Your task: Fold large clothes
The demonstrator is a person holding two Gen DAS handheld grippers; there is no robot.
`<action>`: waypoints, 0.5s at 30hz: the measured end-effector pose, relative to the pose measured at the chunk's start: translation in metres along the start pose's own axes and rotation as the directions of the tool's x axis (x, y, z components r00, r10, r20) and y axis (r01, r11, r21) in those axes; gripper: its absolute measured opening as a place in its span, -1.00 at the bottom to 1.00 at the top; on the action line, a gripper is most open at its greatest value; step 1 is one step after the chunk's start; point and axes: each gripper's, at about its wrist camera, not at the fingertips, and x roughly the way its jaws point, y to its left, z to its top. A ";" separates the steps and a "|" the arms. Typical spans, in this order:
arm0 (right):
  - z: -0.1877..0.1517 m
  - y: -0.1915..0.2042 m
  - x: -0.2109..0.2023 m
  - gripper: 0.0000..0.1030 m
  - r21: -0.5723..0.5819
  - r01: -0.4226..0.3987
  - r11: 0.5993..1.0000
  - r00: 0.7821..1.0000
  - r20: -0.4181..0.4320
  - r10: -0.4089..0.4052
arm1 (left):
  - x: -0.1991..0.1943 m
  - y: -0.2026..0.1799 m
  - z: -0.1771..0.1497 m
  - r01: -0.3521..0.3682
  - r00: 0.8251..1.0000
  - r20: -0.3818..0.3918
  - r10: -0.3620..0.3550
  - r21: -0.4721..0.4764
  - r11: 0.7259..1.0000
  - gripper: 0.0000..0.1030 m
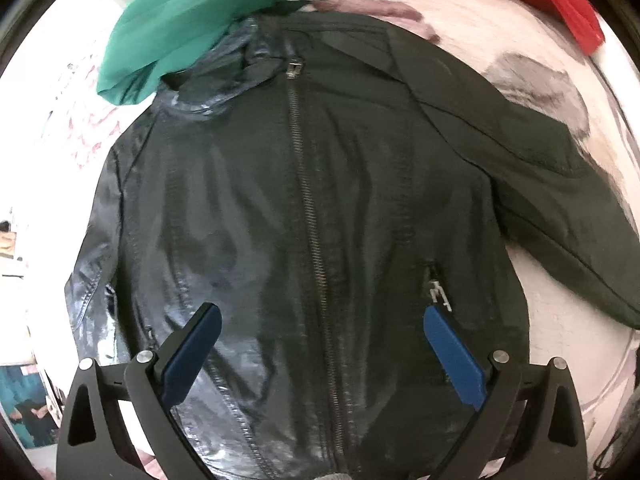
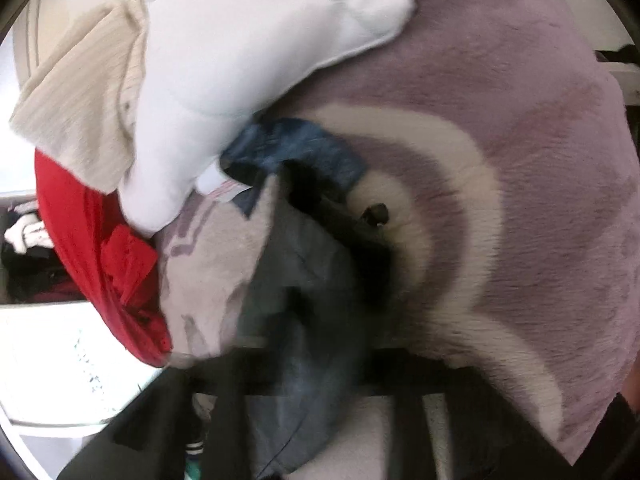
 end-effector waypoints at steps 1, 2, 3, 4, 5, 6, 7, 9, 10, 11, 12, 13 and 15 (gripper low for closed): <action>0.003 0.008 -0.004 -0.82 -0.018 -0.008 1.000 1.000 0.003 0.008 | -0.002 0.004 0.000 -0.001 1.000 0.004 0.001 -0.008 1.000 1.00; 0.004 0.020 -0.007 -0.84 -0.044 -0.017 0.999 1.000 0.007 0.017 | -0.005 0.010 0.000 0.003 1.000 0.012 -0.003 -0.021 1.000 1.00; 0.007 0.039 -0.013 -0.84 -0.081 -0.031 0.996 0.999 0.018 0.032 | -0.007 0.015 0.000 0.007 1.000 0.015 -0.006 -0.030 1.000 1.00; 0.007 0.048 -0.018 -0.85 -0.100 -0.045 0.994 0.999 0.021 0.048 | -0.010 0.021 0.001 0.015 1.000 0.013 -0.015 -0.047 0.999 1.00; 0.007 0.070 -0.024 -0.85 -0.143 -0.062 0.988 0.998 0.022 0.065 | -0.012 0.025 0.001 0.031 0.999 0.011 -0.030 -0.065 0.997 1.00; 0.004 0.088 -0.029 -0.85 -0.184 -0.072 0.980 0.997 0.022 0.077 | -0.014 0.029 0.001 0.044 0.999 0.010 -0.043 -0.080 0.996 1.00; -0.002 0.113 -0.034 -0.85 -0.248 -0.087 0.965 0.996 0.014 0.093 | -0.018 0.036 0.001 0.054 0.999 0.012 -0.053 -0.100 0.993 1.00; -0.025 0.167 -0.043 -0.85 -0.381 -0.125 0.916 0.992 -0.036 0.121 | -0.025 0.047 0.000 0.065 0.998 0.023 -0.063 -0.128 0.990 1.00; -0.039 0.187 -0.044 -0.85 -0.425 -0.146 0.893 0.989 -0.065 0.131 | -0.030 0.056 -0.001 0.071 0.997 0.032 -0.067 -0.149 0.986 1.00; -0.058 0.208 -0.043 -0.85 -0.474 -0.166 0.865 0.986 -0.103 0.133 | -0.033 0.061 -0.003 0.071 0.997 0.036 -0.066 -0.163 0.984 1.00; -0.090 0.236 -0.041 -0.85 -0.544 -0.194 0.817 0.979 -0.162 0.125 | -0.038 0.073 -0.007 0.070 0.997 0.041 -0.064 -0.189 0.979 1.00; -0.112 0.251 -0.038 -0.85 -0.580 -0.217 0.785 0.972 -0.203 0.119 | -0.040 0.082 -0.010 0.067 0.997 0.043 -0.059 -0.209 0.976 1.00; -0.177 0.283 -0.023 -0.85 -0.663 -0.264 0.701 0.948 -0.313 0.061 | -0.043 0.110 -0.022 0.041 0.999 0.040 -0.032 -0.259 0.965 1.00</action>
